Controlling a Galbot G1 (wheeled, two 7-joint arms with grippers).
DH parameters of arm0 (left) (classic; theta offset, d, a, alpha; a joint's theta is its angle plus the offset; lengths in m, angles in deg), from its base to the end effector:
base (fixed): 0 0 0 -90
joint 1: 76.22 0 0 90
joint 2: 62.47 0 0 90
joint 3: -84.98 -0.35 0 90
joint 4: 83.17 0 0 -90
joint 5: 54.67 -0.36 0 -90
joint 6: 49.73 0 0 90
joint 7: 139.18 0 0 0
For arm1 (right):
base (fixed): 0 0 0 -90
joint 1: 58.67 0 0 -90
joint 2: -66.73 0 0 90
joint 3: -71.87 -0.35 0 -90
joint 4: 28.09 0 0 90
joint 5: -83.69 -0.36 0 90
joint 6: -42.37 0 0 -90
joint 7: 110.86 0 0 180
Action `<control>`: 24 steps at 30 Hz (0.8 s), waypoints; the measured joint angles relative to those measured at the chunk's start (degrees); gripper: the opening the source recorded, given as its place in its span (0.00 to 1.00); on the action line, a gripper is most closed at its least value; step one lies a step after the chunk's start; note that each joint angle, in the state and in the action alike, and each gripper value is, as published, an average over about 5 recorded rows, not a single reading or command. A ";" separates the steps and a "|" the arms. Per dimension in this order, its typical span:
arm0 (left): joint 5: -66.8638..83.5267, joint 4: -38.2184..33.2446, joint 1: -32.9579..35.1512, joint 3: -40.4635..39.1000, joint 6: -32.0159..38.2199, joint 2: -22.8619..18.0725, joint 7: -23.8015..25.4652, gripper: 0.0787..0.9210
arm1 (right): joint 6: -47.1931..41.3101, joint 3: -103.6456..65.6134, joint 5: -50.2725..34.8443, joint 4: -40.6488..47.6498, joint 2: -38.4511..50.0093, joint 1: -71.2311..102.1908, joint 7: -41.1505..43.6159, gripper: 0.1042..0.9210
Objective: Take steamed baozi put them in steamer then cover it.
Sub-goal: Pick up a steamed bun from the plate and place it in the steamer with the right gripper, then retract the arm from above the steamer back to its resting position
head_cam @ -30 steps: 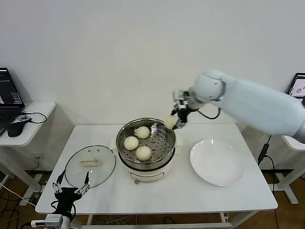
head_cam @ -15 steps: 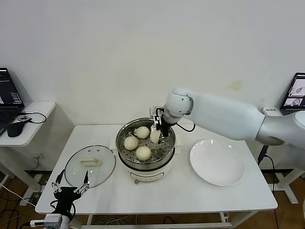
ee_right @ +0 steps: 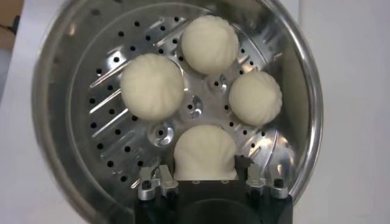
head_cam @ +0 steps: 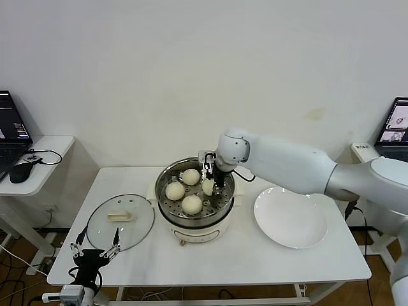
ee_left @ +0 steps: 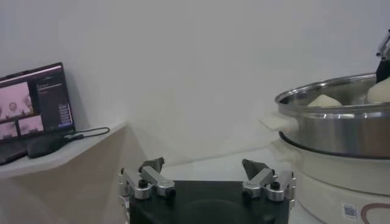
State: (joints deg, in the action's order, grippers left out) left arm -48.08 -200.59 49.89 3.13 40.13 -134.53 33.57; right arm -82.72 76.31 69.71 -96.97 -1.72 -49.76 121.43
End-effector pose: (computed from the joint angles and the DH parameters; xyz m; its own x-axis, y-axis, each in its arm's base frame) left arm 0.1605 0.0998 -0.3167 -0.9892 -0.1015 0.1060 -0.0742 0.9690 0.2357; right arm 0.5583 0.1352 -0.1138 -0.2831 -0.2037 0.9372 -0.9445 -0.1104 -0.3094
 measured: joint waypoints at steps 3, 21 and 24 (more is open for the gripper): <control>0.00 -0.04 0.02 0.03 0.00 -0.02 0.00 0.88 | 0.00 -0.30 0.35 0.33 -0.04 0.44 -0.25 0.63; 0.48 -0.52 0.23 0.75 0.00 0.26 -0.03 0.88 | -2.29 -5.49 -5.39 -6.62 6.71 -0.56 -5.15 0.88; 0.49 -0.49 0.02 0.50 0.03 0.27 -0.03 0.88 | -2.39 -7.61 -9.34 -10.17 9.95 0.55 -10.17 0.88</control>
State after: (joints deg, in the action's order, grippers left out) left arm -47.59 -201.08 49.92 3.63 40.16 -134.26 33.54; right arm -85.11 68.69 60.38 -107.14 8.23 -49.20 111.27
